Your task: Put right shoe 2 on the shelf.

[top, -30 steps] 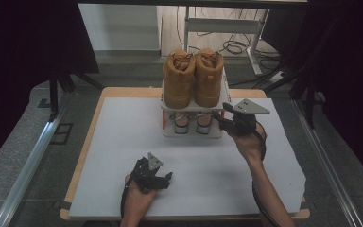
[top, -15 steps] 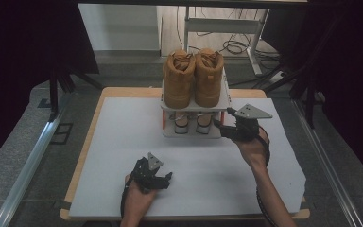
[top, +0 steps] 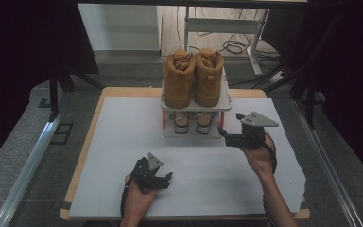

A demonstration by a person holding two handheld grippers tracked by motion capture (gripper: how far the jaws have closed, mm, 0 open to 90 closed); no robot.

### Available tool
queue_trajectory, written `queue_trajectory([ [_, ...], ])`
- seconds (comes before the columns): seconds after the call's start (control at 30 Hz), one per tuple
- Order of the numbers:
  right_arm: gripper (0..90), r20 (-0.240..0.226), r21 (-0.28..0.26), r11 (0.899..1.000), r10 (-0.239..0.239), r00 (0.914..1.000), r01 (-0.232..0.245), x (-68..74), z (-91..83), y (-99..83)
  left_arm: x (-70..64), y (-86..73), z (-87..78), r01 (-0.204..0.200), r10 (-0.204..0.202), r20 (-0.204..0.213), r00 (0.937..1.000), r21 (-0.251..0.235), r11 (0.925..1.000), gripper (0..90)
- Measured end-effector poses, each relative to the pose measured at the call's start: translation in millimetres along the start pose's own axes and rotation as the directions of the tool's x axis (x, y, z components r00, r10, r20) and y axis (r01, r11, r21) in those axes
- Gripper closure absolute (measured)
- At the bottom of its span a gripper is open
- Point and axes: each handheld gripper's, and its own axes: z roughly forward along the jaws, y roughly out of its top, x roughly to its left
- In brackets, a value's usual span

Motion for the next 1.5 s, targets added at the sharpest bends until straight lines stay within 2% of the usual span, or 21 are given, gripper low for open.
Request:
queue_trajectory([
  [0.3,12.9,0.007,0.013,1.0,0.025,0.9997,-0.025,-6.0,-12.4,-16.4,-0.1,0.0,-0.2,-0.003,0.003,0.0,1.0,0.001,1.0,15.7],
  [0.97,11.6,0.052,0.089,0.993,0.067,0.9964,-0.072,-19.1,-40.7,-66.4,-0.1,-0.1,-0.1,-0.001,0.001,0.001,1.0,0.0,1.0,15.7],
  [1.2,8.2,0.064,0.137,0.986,0.083,0.9945,-0.091,-22.6,-47.0,-86.4,-0.1,-0.1,0.0,0.0,0.0,0.001,1.0,0.0,1.0,15.6],
  [1.37,1.8,0.079,0.188,0.976,0.095,0.9923,-0.108,-23.3,-48.5,-102.6,-0.2,-0.1,0.0,0.0,0.0,0.001,1.0,0.0,1.0,15.6],
  [1.5,0.0,0.082,0.226,0.967,0.101,0.9915,-0.117,-22.9,-48.8,-114.0,0.0,-0.1,0.1,0.001,-0.001,0.002,1.0,0.0,1.0,15.6],
])
